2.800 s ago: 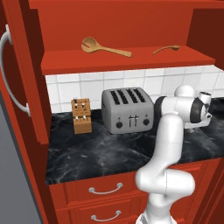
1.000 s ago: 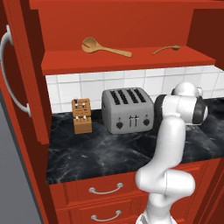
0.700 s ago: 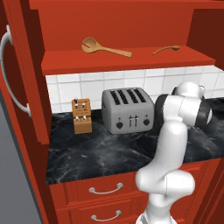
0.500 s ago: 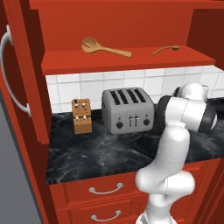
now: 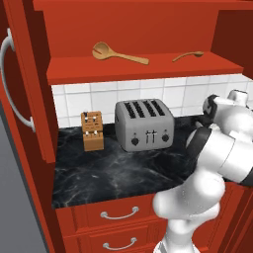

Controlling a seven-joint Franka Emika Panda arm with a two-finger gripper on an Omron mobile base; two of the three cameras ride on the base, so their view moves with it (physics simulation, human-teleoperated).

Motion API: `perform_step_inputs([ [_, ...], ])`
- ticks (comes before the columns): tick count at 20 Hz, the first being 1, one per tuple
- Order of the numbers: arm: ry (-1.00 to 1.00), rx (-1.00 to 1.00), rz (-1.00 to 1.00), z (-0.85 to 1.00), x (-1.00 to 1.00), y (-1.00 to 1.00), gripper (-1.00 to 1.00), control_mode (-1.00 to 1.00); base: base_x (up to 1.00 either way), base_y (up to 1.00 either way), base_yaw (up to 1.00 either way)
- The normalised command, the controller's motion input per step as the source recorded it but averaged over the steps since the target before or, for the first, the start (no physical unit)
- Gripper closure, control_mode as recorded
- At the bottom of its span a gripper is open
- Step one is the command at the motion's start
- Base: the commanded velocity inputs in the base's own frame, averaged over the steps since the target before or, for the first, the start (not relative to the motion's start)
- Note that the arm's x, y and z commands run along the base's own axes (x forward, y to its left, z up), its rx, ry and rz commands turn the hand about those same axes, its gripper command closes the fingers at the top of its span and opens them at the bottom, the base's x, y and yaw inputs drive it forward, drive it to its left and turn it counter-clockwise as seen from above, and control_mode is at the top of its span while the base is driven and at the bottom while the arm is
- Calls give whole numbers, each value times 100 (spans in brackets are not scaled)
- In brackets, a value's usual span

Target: Organize the utensils by type. Pick up the wooden spoons from the counter and place them in the open cabinet. Then pick up the metallic utensils from the counter and place them in the open drawer.

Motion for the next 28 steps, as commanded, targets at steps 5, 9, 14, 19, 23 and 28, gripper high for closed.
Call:
perform_step_inputs([
  [5, -2, -3, 0, 68, -48, 33, 100, -100, 0, 0, 0],
  [9, -10, -4, 0, 64, -44, 32, 100, -100, 0, 0, 0],
  [14, -6, -5, 0, 63, -53, 27, 100, -100, 0, 0, 0],
  [19, -2, -5, 1, 54, -48, 29, 100, -100, 0, 0, 0],
  [23, -5, -11, 2, 28, -42, 44, 100, -100, 0, 0, 0],
  [28, -4, -8, 1, 30, -35, 48, 100, -100, 0, 0, 0],
])
